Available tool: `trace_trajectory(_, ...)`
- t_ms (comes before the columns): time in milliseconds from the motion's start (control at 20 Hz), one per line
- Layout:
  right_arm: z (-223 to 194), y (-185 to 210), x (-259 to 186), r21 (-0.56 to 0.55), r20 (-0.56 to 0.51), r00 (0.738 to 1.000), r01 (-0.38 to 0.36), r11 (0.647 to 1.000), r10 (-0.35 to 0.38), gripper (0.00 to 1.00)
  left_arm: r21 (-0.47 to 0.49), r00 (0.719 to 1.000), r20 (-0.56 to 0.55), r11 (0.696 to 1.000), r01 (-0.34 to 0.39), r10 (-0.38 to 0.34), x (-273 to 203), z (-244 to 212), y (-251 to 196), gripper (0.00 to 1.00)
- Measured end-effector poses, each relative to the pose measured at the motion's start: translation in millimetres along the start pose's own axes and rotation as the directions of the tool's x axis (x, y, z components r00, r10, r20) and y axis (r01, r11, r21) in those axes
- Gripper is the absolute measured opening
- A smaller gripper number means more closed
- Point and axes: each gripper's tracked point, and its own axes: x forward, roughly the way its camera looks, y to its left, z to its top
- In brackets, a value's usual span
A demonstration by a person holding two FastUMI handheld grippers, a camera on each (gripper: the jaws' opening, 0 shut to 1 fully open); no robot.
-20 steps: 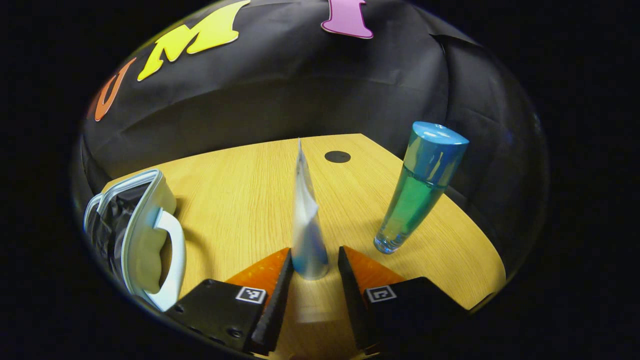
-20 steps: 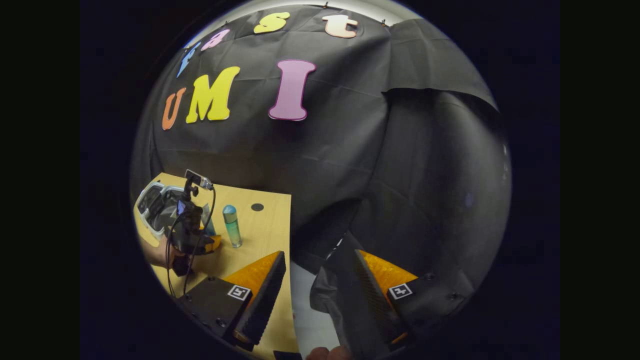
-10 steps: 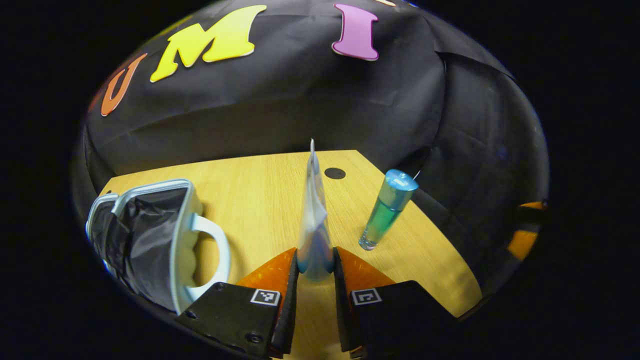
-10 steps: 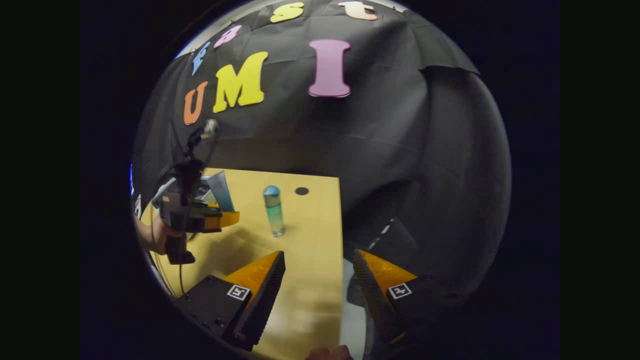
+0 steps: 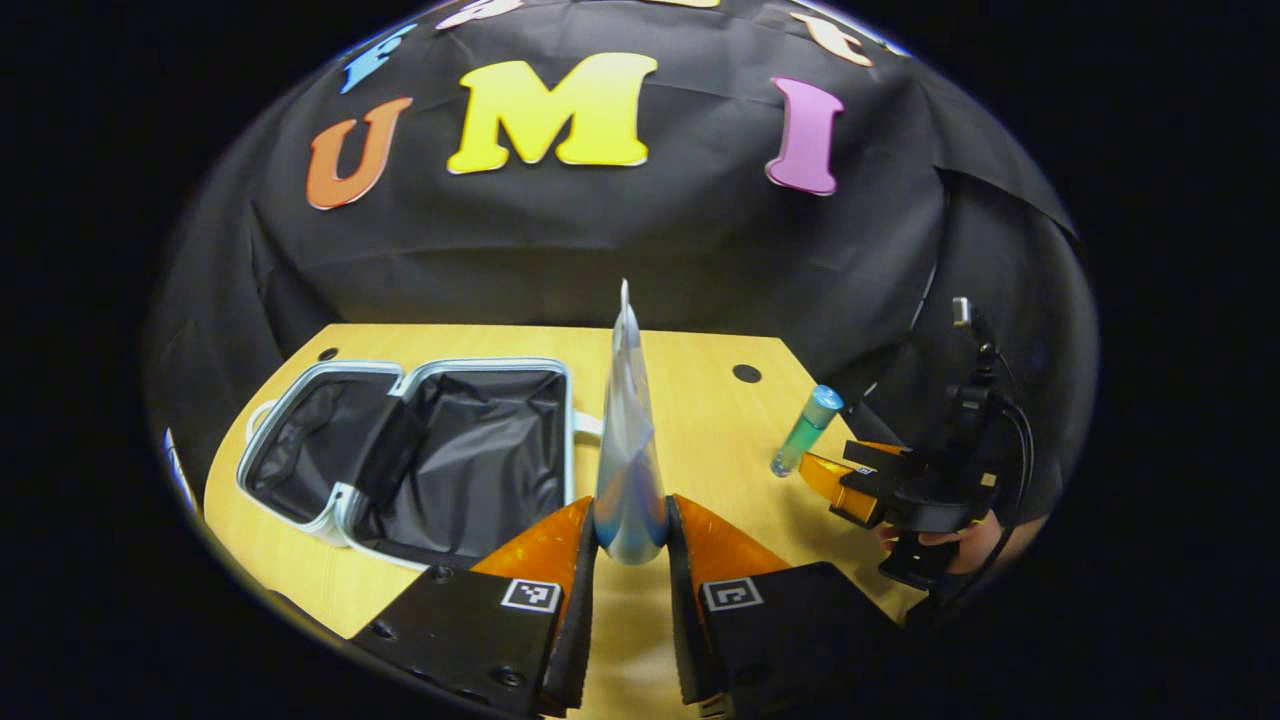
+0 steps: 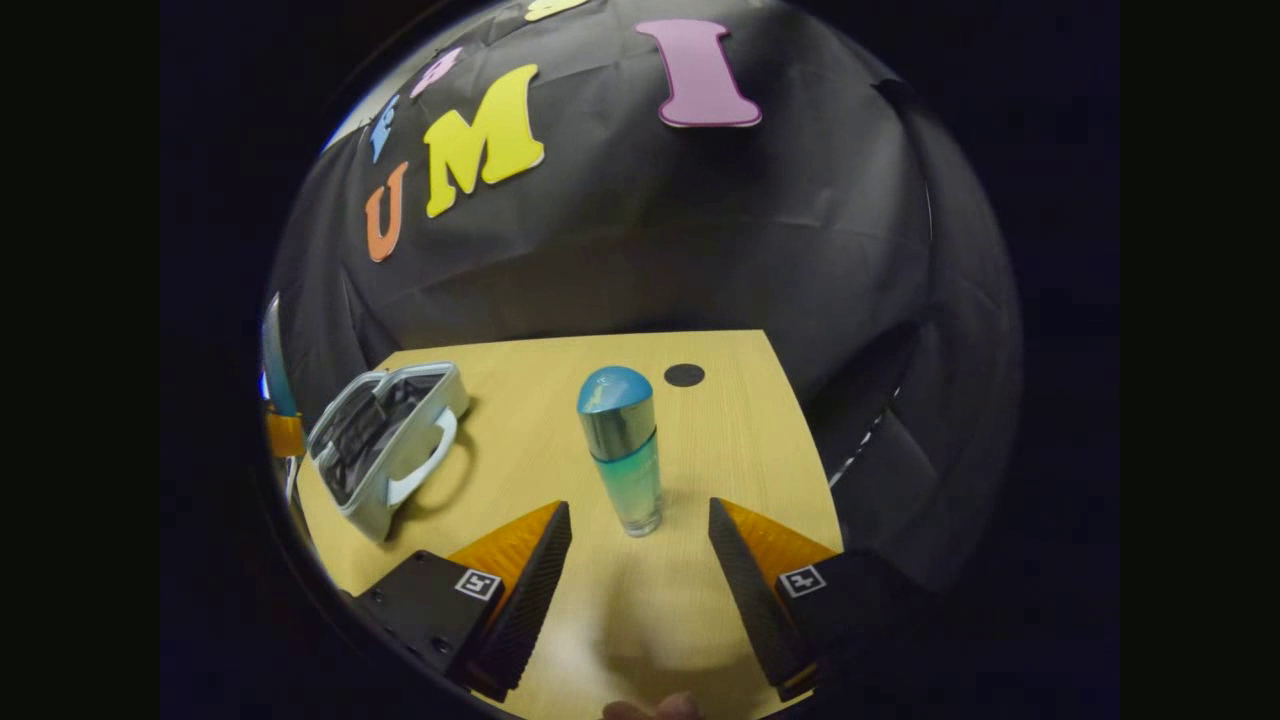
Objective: First open the suitcase, pack the skin care products into it, and then close the suitcase.
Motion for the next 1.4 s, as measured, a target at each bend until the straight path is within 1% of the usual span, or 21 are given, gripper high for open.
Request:
trace_trajectory(200,-6,2,36,-0.025,-0.031,0.999,0.013,1.0,-0.014,0.83,-0.018,0.997,0.001,0.997,-0.079,0.079,-20,-2,38,0.37)
trace_trajectory(300,-5,4,48,-0.027,-0.034,0.999,0.023,0.999,-0.024,0.74,-0.032,0.994,-0.001,0.994,-0.105,0.105,-30,-2,52,0.37)
trace_trajectory(350,-4,2,51,-0.03,-0.032,0.999,0.034,0.999,-0.035,0.64,-0.038,0.993,-0.001,0.993,-0.116,0.116,-33,-1,59,0.38)
trace_trajectory(500,-5,3,62,-0.01,-0.048,0.998,0.048,0.999,-0.048,0.58,-0.043,0.99,-0.002,0.989,-0.141,0.141,-42,-1,80,0.37)
trace_trajectory(550,-5,2,64,-0.005,-0.053,0.997,0.054,0.999,-0.054,0.52,-0.053,0.989,-0.003,0.988,-0.146,0.146,-43,-1,86,0.37)
trace_trajectory(600,-4,1,67,-0.006,-0.056,0.996,0.065,0.998,-0.065,0.51,-0.066,0.989,-0.006,0.987,-0.147,0.147,-44,-2,90,0.37)
trace_trajectory(650,-3,1,66,-0.013,-0.059,0.996,0.071,0.997,-0.072,0.42,-0.09,0.99,-0.009,0.986,-0.144,0.143,-43,-2,96,0.37)
trace_trajectory(700,-3,0,65,-0.016,-0.063,0.995,0.071,0.997,-0.072,0.41,-0.111,0.991,-0.012,0.985,-0.134,0.134,-44,-1,99,0.37)
trace_trajectory(750,-4,0,64,-0.011,-0.077,0.994,0.074,0.997,-0.074,0.38,-0.124,0.992,-0.018,0.984,-0.13,0.129,-42,1,105,0.37)
trace_trajectory(800,-3,1,58,0.007,-0.097,0.993,0.074,0.997,-0.073,0.36,-0.118,0.992,-0.026,0.985,-0.128,0.126,-40,3,112,0.37)
trace_trajectory(850,-2,7,51,0.041,-0.108,0.993,0.053,0.998,-0.048,0.34,-0.108,0.992,-0.029,0.986,-0.124,0.121,-37,5,118,0.37)
trace_trajectory(1050,19,34,-6,0.077,-0.114,0.992,-0.039,0.996,0.048,0.34,-0.109,0.996,-0.067,0.992,-0.06,0.053,-15,16,131,0.37)
trace_trajectory(1200,27,58,-57,0.126,-0.129,0.982,-0.125,0.984,0.141,0.33,-0.178,0.989,-0.146,0.984,0.012,-0.038,14,8,138,0.37)
trace_trajectory(1300,30,67,-90,0.127,-0.131,0.975,-0.161,0.979,0.178,0.33,-0.235,0.963,-0.242,0.97,0.058,-0.116,36,-6,142,0.37)
trace_trajectory(1400,23,74,-117,0.17,-0.152,0.961,-0.204,0.964,0.231,0.34,-0.295,0.925,-0.337,0.953,0.073,-0.175,56,-23,148,0.37)
